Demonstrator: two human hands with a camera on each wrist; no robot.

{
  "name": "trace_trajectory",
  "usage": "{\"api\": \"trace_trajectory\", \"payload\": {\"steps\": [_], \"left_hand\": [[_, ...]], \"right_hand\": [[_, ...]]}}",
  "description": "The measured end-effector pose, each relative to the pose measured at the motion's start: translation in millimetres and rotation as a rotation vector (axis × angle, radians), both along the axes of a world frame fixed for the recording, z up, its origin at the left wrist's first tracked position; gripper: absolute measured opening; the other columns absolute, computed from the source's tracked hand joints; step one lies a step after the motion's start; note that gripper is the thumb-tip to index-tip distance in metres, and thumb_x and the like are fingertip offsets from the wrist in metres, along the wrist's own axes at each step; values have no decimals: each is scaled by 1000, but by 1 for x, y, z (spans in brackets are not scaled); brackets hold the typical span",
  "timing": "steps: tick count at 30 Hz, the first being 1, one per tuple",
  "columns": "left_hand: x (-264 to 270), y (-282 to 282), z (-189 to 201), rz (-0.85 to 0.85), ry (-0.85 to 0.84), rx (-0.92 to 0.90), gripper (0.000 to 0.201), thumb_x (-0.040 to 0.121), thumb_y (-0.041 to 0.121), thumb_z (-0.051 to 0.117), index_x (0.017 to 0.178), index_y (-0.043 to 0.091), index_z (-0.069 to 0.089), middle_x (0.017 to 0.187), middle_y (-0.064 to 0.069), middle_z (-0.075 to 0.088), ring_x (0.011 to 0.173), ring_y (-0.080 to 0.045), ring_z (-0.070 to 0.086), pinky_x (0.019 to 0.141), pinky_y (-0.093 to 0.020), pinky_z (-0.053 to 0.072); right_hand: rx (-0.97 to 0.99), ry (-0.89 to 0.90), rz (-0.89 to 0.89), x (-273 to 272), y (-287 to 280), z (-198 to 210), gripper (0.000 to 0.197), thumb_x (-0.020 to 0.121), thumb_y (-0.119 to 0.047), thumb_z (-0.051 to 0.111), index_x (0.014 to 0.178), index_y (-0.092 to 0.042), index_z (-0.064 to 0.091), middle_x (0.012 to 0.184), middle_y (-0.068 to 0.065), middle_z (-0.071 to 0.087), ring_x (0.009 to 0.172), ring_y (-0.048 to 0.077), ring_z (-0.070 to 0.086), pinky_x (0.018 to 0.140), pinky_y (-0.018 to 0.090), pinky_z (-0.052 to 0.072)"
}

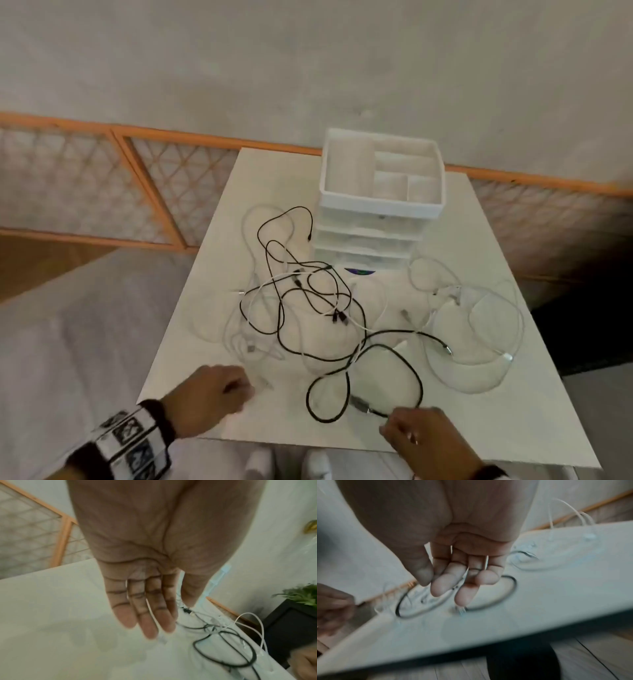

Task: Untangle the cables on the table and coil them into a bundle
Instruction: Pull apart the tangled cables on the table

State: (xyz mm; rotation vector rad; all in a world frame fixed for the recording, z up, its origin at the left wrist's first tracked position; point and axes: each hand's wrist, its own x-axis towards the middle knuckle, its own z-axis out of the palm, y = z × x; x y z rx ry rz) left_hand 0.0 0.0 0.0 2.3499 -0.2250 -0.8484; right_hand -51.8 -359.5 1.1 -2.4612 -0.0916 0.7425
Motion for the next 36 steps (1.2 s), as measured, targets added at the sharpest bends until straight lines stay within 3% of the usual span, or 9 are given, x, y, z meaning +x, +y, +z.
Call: {"api": "trace_trajectory", "payload": {"steps": [4,8,14,17,22,28,32,34,36], "left_hand": [[44,-48,-2,90,-157,-114,16,94,21,57,85,12,66,74,4,69,69,-5,62,69,-22,49],[55,-101,-23,47,-95,-52,21,94,29,57,102,13,68,94,-1,70,95,-20,65,77,-24,45],[46,-147,-33,12,16,-41,57,87,52,63,132,19,53,124,0,60,116,-19,56,90,-25,40],[52,-150,-35,7,-76,7,28,94,34,53,110,13,62,115,-7,66,110,-27,60,88,-30,46],[77,-125,-21,161,-93,28,28,99,18,36,104,12,63,115,-6,67,107,-24,60,90,-31,47],[116,-86,53,360,-252,-284,40,101,39,44,78,13,63,81,-11,72,70,-30,70,70,-41,57],[127,-82,143,367,-437,-624,34,102,29,49,77,8,62,76,-11,70,57,-20,59,50,-32,48],[125,-89,165,245,-481,-615,32,102,27,49,83,5,64,75,-8,71,55,-17,58,48,-31,46],[121,-101,170,138,-489,-583,29,101,26,51,86,7,66,74,-3,72,52,-15,58,48,-29,47]], "right_hand": [[47,-213,-77,50,19,9,10,88,-36,61,92,-43,67,76,-15,67,61,-2,58,69,26,52],[-133,-185,-25,74,37,-13,47,87,-22,57,126,-49,54,94,-14,60,90,8,59,87,32,51],[-275,-185,-61,95,54,-19,14,90,-28,58,96,-37,67,105,-9,66,99,17,63,82,35,53],[-129,-318,-121,106,54,-1,6,88,-32,63,90,-35,68,90,-13,66,87,14,64,79,33,53],[250,-632,-437,131,43,69,8,90,-27,67,84,-33,69,69,-11,66,57,7,57,62,27,49],[375,-671,-649,138,13,107,14,95,-37,58,90,-26,66,73,-1,72,53,19,60,60,29,52],[57,-490,-508,134,6,101,31,88,-36,69,118,-39,62,75,-3,66,70,14,60,78,31,49],[115,-629,-391,130,22,113,67,82,-28,77,140,-37,45,73,-4,58,67,14,56,72,26,47],[265,-758,-278,129,45,133,66,79,-25,79,136,-38,47,64,-4,51,55,10,50,61,17,45]]}}
